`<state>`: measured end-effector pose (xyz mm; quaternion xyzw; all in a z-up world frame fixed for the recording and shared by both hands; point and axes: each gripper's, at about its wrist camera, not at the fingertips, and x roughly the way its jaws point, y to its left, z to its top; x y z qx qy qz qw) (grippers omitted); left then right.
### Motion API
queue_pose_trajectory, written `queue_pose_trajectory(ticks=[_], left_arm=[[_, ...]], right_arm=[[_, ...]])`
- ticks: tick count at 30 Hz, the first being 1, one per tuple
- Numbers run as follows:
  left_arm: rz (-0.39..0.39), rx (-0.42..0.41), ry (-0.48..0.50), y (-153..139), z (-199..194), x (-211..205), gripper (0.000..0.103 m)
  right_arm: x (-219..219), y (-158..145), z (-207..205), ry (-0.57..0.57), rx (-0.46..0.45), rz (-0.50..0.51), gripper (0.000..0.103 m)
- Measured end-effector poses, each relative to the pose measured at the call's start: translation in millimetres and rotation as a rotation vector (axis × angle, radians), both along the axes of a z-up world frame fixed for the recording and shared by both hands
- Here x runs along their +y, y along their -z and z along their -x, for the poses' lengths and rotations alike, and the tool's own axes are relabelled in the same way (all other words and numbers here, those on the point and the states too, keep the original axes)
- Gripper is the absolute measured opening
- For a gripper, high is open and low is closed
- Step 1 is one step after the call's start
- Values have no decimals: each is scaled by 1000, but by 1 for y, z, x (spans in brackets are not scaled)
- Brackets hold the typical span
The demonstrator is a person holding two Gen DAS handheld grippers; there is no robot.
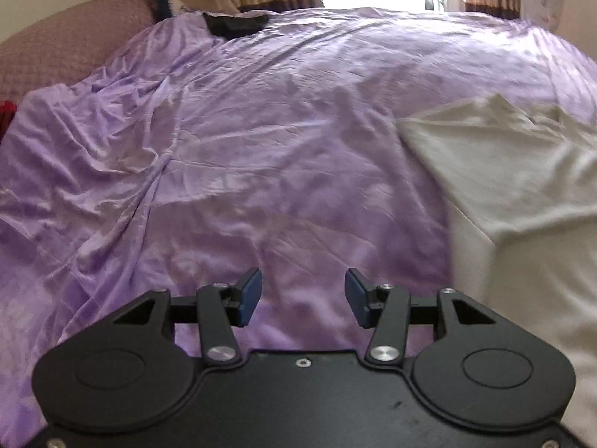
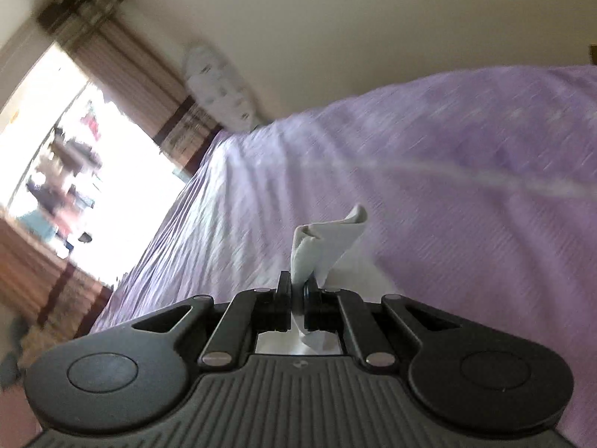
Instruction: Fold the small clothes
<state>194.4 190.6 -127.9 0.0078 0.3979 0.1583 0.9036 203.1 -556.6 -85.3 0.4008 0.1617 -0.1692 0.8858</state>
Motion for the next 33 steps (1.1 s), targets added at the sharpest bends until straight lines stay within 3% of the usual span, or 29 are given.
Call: queue_pose_trajectory(ticks=[6, 11, 14, 19, 26, 28, 29, 31, 33], left_arm=[[63, -57, 34, 4, -33, 31, 51], [74, -86, 90, 23, -18, 42, 51], [130, -41, 46, 33, -18, 67, 50], [247, -111, -28, 21, -14, 100, 50], [234, -131, 14, 13, -13, 96, 50], [256, -129, 21, 14, -14, 97, 51], [266, -125, 25, 15, -15, 97, 51], [262, -113, 25, 19, -17, 97, 51], [249, -101, 17, 21, -18, 97, 51]], right_arm=[[107, 0, -39, -95, -16, -23, 5], [193, -6, -74, -244, -45, -44, 5], [253, -9, -93, -369, -38, -15, 5], [341, -5, -109, -510, -29, -37, 5], [445, 23, -115, -713, 57, -50, 7], [472, 35, -113, -816, 118, -77, 37], [482, 37, -111, -857, 150, -68, 45], [502, 38, -99, -943, 161, -30, 46], [505, 28, -89, -956, 144, 18, 46]])
